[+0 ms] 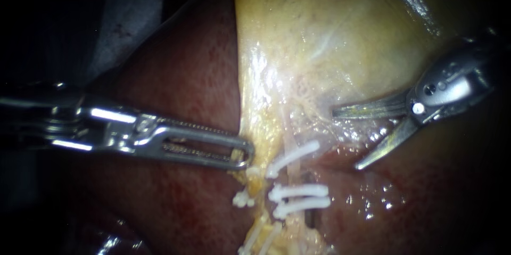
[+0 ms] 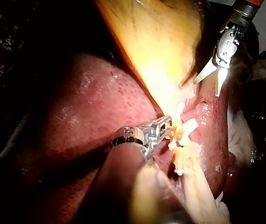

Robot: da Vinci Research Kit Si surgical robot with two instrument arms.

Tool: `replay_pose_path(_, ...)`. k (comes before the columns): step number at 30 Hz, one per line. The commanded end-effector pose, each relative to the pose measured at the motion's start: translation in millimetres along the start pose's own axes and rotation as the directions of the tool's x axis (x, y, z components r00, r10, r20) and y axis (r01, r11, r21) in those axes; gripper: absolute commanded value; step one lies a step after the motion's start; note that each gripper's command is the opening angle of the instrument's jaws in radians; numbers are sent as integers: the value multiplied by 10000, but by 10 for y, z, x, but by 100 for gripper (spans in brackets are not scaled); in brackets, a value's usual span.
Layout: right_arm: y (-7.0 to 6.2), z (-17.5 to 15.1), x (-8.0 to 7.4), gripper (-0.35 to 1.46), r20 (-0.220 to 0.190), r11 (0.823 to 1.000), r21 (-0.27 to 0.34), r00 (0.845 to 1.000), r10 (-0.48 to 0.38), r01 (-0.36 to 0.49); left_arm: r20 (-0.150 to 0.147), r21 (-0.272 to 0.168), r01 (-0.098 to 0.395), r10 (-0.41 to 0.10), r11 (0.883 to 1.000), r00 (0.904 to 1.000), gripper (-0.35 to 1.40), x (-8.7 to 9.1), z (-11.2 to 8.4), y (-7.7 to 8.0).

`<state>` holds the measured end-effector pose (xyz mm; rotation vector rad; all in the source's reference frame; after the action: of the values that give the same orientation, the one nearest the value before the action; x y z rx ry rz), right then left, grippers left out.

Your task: Go to the cutting position right tube

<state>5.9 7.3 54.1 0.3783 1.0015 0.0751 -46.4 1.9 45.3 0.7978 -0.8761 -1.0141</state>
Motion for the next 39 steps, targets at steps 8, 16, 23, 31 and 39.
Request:
replay_pose_path(8,-1,1,-1,143,11,10000,-35,10000,-9,9,-18,35,9,-9,10000,10000,-35,-2,-5,-1)
replay_pose_path(16,-14,0,-7,133,77,9931,271,9934,1142,-1143,-54,121,53,-52,9999,10000,-35,-9,-24,-7)
replay_pose_path(23,-28,8,-12,118,962,9593,834,9603,2617,-2698,2,93,108,-108,9999,9999,-35,-15,-43,-13)
replay_pose_path(31,-40,32,-21,111,1713,9325,1219,9326,3177,-3401,36,91,189,-189,9998,9998,-35,-19,-58,-31)
replay_pose_path(39,-44,55,-16,96,1986,9224,1566,9261,3207,-3530,105,126,231,-233,9997,9997,-35,-21,-70,-40)
